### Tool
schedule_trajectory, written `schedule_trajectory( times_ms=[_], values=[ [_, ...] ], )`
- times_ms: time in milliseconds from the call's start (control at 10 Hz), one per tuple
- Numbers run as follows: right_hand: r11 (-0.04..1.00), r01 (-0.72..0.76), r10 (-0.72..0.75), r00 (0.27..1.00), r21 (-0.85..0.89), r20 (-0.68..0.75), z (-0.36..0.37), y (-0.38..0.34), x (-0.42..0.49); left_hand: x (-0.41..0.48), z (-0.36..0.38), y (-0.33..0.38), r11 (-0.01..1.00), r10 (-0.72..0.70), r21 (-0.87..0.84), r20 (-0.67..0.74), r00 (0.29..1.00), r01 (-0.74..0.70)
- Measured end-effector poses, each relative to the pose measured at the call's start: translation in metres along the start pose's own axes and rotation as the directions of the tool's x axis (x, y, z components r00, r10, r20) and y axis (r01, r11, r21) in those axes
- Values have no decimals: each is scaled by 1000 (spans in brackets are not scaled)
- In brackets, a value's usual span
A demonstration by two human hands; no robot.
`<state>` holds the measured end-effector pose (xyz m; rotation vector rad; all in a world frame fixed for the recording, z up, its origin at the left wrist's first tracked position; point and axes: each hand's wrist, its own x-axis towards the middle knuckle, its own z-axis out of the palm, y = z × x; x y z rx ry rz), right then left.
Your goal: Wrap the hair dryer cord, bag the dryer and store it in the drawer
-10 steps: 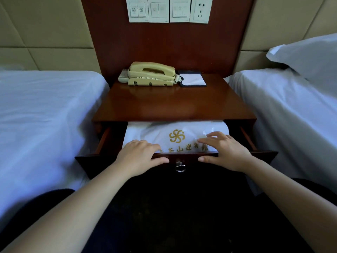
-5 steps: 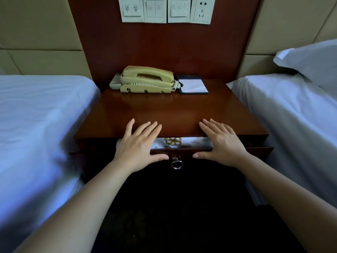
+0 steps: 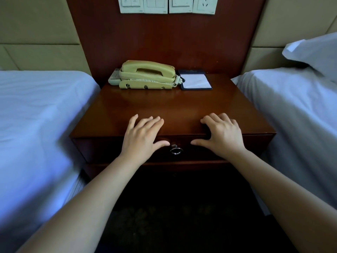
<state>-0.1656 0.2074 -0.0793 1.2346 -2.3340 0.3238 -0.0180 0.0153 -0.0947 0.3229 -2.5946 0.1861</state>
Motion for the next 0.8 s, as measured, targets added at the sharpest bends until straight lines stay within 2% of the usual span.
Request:
schedule_trajectory(
  times_ms=[100,200,300,400,500,600,800],
  values=[
    [999,-34,30,995,42,98,-8,-3,3,3,-15,7,997,-34,-68,88,996,40],
    [994,-57,31,963,92,267,-25,-3,8,16,-38,14,992,-57,-89,293,954,86],
    [993,-61,3,871,102,491,-44,1,25,38,-63,14,990,-53,-87,481,875,108],
    [970,-163,18,784,178,621,-54,7,52,67,-76,6,965,-42,-170,651,758,199],
    [939,-239,7,732,247,681,-53,17,84,102,-73,-4,966,22,-210,641,767,148],
    [928,-259,3,726,269,688,-39,38,122,144,-58,-19,959,20,-237,611,791,159],
    [944,-231,6,726,236,687,-7,88,203,232,-23,-44,957,33,-234,680,733,173]
  ],
)
